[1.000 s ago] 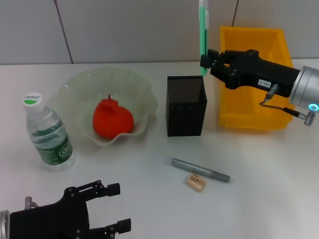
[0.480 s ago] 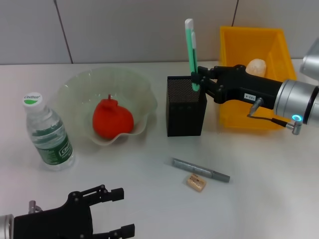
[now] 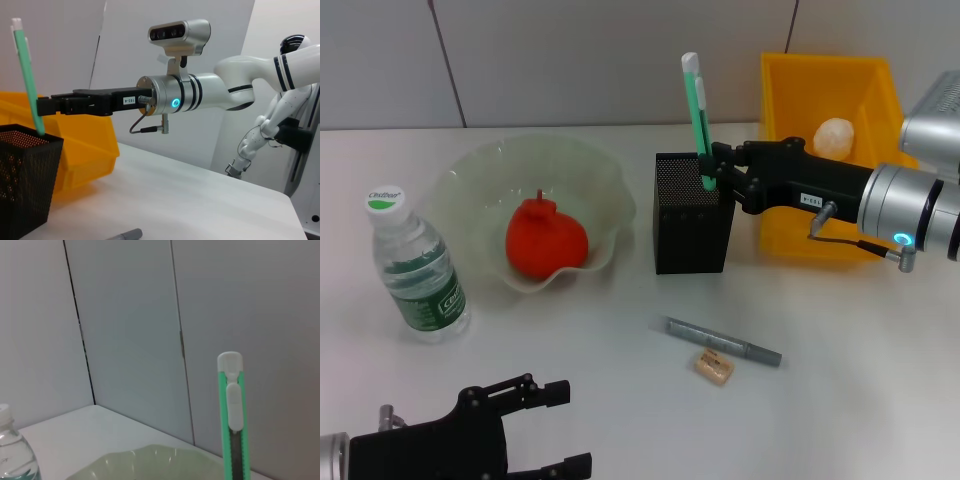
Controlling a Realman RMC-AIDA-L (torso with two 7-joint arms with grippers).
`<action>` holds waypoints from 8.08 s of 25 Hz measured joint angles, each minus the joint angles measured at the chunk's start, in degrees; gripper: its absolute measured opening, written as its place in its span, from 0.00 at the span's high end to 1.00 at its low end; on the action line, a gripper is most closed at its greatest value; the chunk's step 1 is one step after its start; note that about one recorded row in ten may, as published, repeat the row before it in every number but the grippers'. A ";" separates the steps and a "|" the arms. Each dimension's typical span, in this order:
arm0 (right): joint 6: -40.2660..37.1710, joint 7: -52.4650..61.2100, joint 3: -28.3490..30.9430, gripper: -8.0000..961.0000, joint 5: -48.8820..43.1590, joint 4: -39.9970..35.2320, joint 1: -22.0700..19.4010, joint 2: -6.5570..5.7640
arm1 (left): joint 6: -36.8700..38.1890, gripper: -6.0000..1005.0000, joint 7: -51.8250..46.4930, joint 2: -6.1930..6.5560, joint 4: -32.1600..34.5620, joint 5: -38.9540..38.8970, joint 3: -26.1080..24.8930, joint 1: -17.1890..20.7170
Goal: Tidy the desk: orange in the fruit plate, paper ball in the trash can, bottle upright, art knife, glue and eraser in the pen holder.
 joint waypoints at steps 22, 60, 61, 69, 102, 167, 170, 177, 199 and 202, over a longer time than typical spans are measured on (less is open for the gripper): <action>2.03 0.01 -0.09 0.65 0.14 -0.74 0.53 0.09 | 0.76 0.20 0.00 0.03 -0.12 -0.01 -0.21 0.22; -38.09 47.87 -3.01 0.30 -33.98 36.41 6.91 -2.75 | 0.81 0.20 -0.86 0.00 -0.64 -0.01 -0.40 0.05; -38.09 47.87 -3.01 0.30 -33.98 36.41 6.91 -2.75 | 0.73 0.20 -1.04 0.00 -0.64 -0.01 -0.44 0.06; -40.07 68.62 -10.80 0.30 -51.07 36.40 16.84 -2.18 | 0.48 0.20 -2.41 0.10 -0.64 -0.32 -0.62 0.29; -23.76 84.86 -34.35 0.31 -55.36 14.88 25.39 0.80 | 0.68 0.20 -1.87 0.01 -0.64 -0.36 -0.71 0.34; -14.66 82.43 -44.74 0.60 -49.75 11.16 25.40 0.88 | 1.76 0.20 -1.67 -0.26 -1.34 -0.45 -0.70 0.35; -14.30 82.44 -45.51 0.60 -49.66 11.17 25.37 0.88 | 1.96 0.20 -1.67 -0.26 -1.34 -0.44 -0.70 0.35; -14.29 82.43 -46.07 0.60 -49.65 11.17 25.33 0.89 | 2.06 0.20 -1.67 -0.26 -1.34 -0.45 -0.71 0.35; -23.17 73.02 -19.97 0.68 -52.63 34.27 16.27 -0.73 | 2.38 0.20 -2.31 -0.17 -1.34 -0.88 -0.70 -0.55; -24.35 73.01 -15.28 0.67 -54.73 35.79 16.99 -1.32 | 2.43 0.20 -2.38 -0.17 -1.34 -0.89 -0.71 -0.68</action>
